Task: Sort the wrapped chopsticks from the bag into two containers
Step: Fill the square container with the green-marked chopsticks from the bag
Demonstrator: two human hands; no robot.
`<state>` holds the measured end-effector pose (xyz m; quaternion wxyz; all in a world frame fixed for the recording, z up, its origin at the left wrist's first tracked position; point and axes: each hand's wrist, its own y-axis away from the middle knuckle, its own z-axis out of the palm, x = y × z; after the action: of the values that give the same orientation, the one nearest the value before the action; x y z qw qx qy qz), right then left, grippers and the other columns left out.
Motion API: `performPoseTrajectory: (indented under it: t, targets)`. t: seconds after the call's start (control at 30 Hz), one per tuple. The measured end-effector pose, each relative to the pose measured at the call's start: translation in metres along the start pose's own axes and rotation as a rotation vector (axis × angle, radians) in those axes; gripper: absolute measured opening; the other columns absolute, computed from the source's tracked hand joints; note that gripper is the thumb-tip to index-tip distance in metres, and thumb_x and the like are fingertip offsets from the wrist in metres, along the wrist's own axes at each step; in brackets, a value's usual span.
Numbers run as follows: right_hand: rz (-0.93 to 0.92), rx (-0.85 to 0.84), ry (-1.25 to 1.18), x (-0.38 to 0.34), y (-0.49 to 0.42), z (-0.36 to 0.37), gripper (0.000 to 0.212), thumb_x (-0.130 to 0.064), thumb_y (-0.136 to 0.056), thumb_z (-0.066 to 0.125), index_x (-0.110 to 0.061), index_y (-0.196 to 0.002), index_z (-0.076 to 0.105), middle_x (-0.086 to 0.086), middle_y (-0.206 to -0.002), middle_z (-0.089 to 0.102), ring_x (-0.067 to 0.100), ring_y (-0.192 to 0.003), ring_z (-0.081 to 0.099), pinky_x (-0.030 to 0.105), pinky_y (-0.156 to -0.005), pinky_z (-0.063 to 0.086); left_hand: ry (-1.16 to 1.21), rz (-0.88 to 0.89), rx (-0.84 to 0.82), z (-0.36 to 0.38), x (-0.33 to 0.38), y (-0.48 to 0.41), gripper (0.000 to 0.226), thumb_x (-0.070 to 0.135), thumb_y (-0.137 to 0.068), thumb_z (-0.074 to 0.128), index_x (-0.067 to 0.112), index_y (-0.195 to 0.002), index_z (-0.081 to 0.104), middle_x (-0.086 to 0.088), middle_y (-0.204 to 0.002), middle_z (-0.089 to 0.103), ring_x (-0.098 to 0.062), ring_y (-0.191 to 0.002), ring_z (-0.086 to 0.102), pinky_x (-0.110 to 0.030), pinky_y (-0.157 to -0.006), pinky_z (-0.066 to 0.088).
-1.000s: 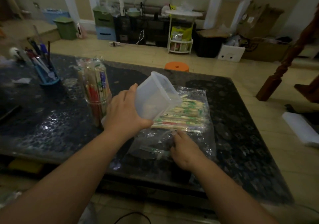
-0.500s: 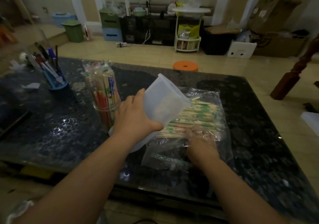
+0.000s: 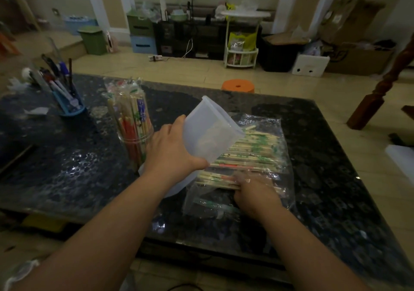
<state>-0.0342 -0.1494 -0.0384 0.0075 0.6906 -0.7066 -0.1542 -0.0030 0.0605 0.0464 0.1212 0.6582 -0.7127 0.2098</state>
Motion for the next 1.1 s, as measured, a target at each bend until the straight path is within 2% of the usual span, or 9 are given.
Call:
performPoseTrajectory:
  t: [0.07,0.13,0.27,0.37,0.47,0.63,0.87,0.97,1.1]
  targets:
    - [-0.029,0.038,-0.007,-0.003,0.005,-0.004,0.05,-0.021,-0.087,0.052,-0.039,-0.133,0.049,0.007,-0.127,0.058,0.03,-0.114,0.053,0.037,-0.097,0.042,0.005,0.001,-0.006,-0.001,0.0,0.0,0.122,0.061,-0.057,0.083,0.032,-0.155,0.016,-0.004,-0.138,0.045,-0.028,-0.127,0.045,-0.046,-0.1,0.042]
    - [-0.068,0.065,0.036,-0.007,0.006,-0.004,0.051,-0.022,-0.085,0.057,-0.038,-0.133,0.05,0.002,-0.128,0.058,0.026,-0.115,0.054,0.036,-0.098,0.042,0.006,0.001,-0.011,-0.001,0.0,0.0,0.122,0.061,-0.058,0.083,0.032,-0.155,0.015,-0.005,-0.139,0.044,-0.029,-0.128,0.044,-0.046,-0.101,0.042]
    - [-0.068,-0.005,0.138,-0.012,0.007,0.001,0.05,-0.026,-0.086,0.06,-0.021,-0.134,0.049,0.006,-0.136,0.05,0.029,-0.121,0.052,0.039,-0.098,0.044,0.017,0.01,-0.022,-0.003,-0.002,0.0,0.121,0.061,-0.057,0.082,0.032,-0.155,0.016,-0.004,-0.138,0.044,-0.029,-0.128,0.044,-0.047,-0.1,0.042]
    - [-0.043,-0.011,0.165,-0.013,0.009,0.002,0.047,-0.026,-0.089,0.058,-0.018,-0.133,0.047,0.007,-0.134,0.051,0.03,-0.121,0.053,0.04,-0.096,0.045,0.043,0.011,-0.027,-0.005,-0.007,-0.002,0.119,0.06,-0.056,0.082,0.034,-0.153,0.02,-0.003,-0.136,0.046,-0.028,-0.125,0.046,-0.047,-0.096,0.045]
    - [-0.038,0.0,0.174,-0.015,0.015,0.002,0.045,-0.03,-0.09,0.055,-0.018,-0.132,0.047,0.006,-0.131,0.05,0.03,-0.119,0.053,0.041,-0.095,0.045,0.054,0.021,-0.037,-0.006,-0.011,-0.003,0.118,0.061,-0.055,0.082,0.033,-0.153,0.022,-0.003,-0.134,0.047,-0.028,-0.123,0.047,-0.047,-0.092,0.046]
    - [-0.123,0.049,0.203,-0.021,0.028,-0.01,0.035,-0.024,-0.092,0.049,-0.023,-0.127,0.047,0.008,-0.119,0.065,0.03,-0.109,0.062,0.039,-0.088,0.047,0.076,0.05,-0.021,-0.009,-0.015,-0.003,0.118,0.059,-0.055,0.083,0.033,-0.152,0.023,-0.002,-0.132,0.048,-0.026,-0.122,0.047,-0.043,-0.088,0.046]
    - [-0.186,-0.038,0.301,-0.028,0.049,-0.041,0.025,-0.024,-0.09,0.057,-0.022,-0.113,0.065,0.009,-0.114,0.065,0.03,-0.105,0.062,0.036,-0.083,0.047,0.097,0.086,-0.031,-0.012,-0.016,0.004,0.117,0.057,-0.056,0.084,0.033,-0.152,0.023,-0.002,-0.134,0.047,-0.025,-0.122,0.046,-0.045,-0.09,0.046]
    - [-0.236,-0.07,0.335,-0.032,0.06,-0.059,0.022,-0.025,-0.087,0.061,-0.022,-0.108,0.066,0.008,-0.107,0.064,0.029,-0.096,0.062,0.034,-0.073,0.043,0.075,0.076,-0.018,-0.015,-0.018,0.006,0.114,0.062,-0.052,0.081,0.036,-0.149,0.026,0.001,-0.127,0.049,-0.024,-0.115,0.05,-0.043,-0.083,0.047]
    - [-0.272,0.029,0.308,-0.034,0.076,-0.091,0.013,-0.026,-0.086,0.059,-0.029,-0.098,0.065,-0.002,-0.083,0.058,0.023,-0.077,0.055,0.031,-0.069,0.043,0.126,0.062,-0.007,-0.021,-0.021,0.008,0.111,0.064,-0.046,0.077,0.039,-0.144,0.032,0.002,-0.121,0.051,-0.023,-0.109,0.052,-0.043,-0.08,0.048]
